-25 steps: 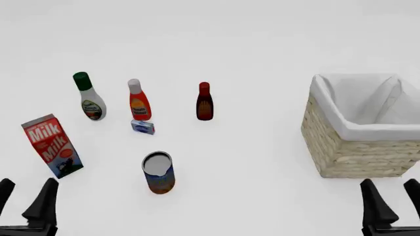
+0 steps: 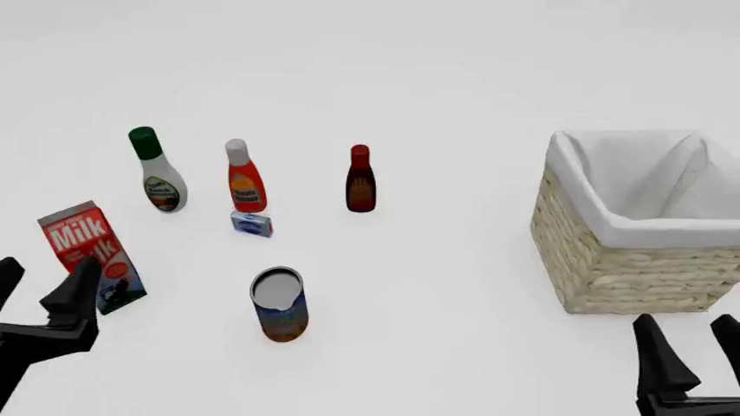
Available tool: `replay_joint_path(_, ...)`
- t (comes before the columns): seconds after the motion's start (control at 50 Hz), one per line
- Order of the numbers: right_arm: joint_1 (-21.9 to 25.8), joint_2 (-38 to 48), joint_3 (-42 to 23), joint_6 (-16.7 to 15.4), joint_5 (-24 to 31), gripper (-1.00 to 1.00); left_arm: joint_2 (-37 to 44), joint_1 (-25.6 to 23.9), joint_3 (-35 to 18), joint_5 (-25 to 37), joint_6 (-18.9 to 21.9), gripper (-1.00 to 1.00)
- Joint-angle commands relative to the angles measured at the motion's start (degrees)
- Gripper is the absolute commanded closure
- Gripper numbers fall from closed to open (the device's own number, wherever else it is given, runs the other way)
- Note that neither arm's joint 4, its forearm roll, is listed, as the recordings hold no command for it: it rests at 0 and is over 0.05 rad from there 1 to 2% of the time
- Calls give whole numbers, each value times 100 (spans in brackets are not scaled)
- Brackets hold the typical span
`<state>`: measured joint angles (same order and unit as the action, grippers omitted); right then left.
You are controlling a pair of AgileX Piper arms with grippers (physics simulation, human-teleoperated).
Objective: Pick the ketchup and place it in the basket.
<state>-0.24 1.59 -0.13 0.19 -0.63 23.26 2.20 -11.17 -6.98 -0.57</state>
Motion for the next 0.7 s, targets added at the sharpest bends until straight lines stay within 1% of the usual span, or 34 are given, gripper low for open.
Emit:
replay_joint_path(0.02,-1,151,1,-33,-102,-100,787,-90,-903,343,-80,-100)
replay_joint_path(0.12,-10,212,6,-65,-139,-100,1085,-100,-1266,472,-117,-100)
replay_joint_path(0.14,-10,215,6,-65,-142,-100,1085,-100,-1266,472,-117,-100)
replay_joint_path(0.16,-7,235,6,-65,-157,-100,1161,-105,-1328,482,30,-100)
replay_joint_path(0.2,25,334,6,-40,-238,-100,1356,-120,-1487,531,44,-100)
replay_joint_path(0.28,53,346,7,-22,-254,-100,1583,-173,-1921,828,-26,-100)
replay_joint_path(0.32,55,339,7,-18,-249,-100,1638,-158,-2014,872,-3,-100)
replay_joint_path(0.34,50,325,9,-6,-235,-100,1716,-218,-2113,929,-60,-100)
replay_joint_path(0.42,52,305,10,-3,-215,-100,1949,-220,-2490,1116,-8,-100)
replay_joint_path(0.46,55,338,8,-11,-242,-100,2165,-194,-2664,1202,-56,-100)
replay_joint_path(0.48,53,331,9,-11,-234,-100,2215,-231,-2693,1224,12,-100)
replay_joint_path(0.56,55,322,9,-21,-227,-100,2431,-386,-2976,1401,-67,-100)
replay_joint_path(0.6,54,322,9,-25,-226,-100,2486,-399,-3024,1423,-90,-100)
replay_joint_path(0.62,54,312,9,-31,-218,-100,2622,-459,-3135,1491,-158,-100)
replay_joint_path(0.7,59,311,9,-24,-215,-100,2887,-592,-3389,1614,-136,-100)
